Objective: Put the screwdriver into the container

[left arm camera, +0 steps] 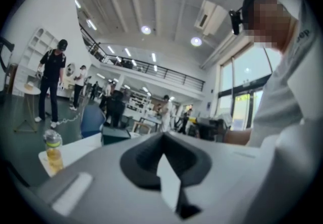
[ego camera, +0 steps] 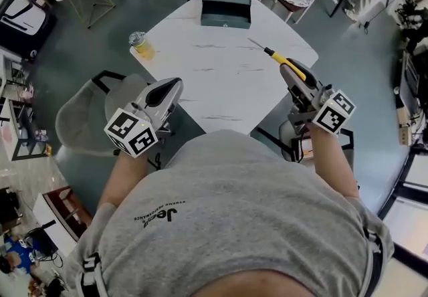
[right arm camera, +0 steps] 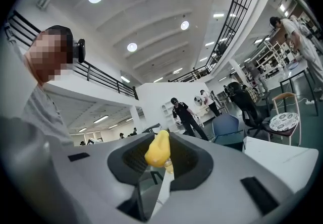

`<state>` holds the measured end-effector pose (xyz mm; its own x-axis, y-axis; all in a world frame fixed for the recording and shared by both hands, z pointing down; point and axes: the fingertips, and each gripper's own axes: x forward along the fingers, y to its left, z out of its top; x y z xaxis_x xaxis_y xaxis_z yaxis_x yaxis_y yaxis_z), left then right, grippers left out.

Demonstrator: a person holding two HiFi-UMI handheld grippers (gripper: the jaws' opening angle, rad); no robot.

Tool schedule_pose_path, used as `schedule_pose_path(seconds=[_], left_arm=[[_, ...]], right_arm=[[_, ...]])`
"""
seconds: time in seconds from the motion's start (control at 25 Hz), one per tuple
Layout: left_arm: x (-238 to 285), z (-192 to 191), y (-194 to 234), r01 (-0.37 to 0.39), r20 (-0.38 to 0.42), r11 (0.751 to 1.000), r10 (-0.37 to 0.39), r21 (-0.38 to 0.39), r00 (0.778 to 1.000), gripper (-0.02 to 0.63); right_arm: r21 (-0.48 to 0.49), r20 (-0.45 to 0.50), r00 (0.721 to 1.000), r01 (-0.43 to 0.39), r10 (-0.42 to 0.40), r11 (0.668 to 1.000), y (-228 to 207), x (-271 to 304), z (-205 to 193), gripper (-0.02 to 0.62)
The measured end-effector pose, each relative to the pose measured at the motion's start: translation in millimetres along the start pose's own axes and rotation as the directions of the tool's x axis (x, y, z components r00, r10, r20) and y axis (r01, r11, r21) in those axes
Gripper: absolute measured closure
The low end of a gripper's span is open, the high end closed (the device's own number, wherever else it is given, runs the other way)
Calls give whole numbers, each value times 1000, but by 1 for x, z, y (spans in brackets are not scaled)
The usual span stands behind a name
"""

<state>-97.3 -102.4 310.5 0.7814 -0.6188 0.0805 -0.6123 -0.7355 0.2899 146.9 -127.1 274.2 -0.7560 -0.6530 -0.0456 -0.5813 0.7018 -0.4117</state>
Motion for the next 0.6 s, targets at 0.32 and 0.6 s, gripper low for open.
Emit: schedule_pose_path(seconds=[0.32, 0.6], left_arm=[[90, 1, 11, -99, -42, 995, 98, -24, 994, 603], [151, 8, 31, -149, -83, 989, 148, -4, 985, 603]], right_arm=[[27, -41, 996, -78, 79, 997, -100, 12, 17, 509], [6, -57, 992, -114, 114, 993, -169, 32, 26, 509]])
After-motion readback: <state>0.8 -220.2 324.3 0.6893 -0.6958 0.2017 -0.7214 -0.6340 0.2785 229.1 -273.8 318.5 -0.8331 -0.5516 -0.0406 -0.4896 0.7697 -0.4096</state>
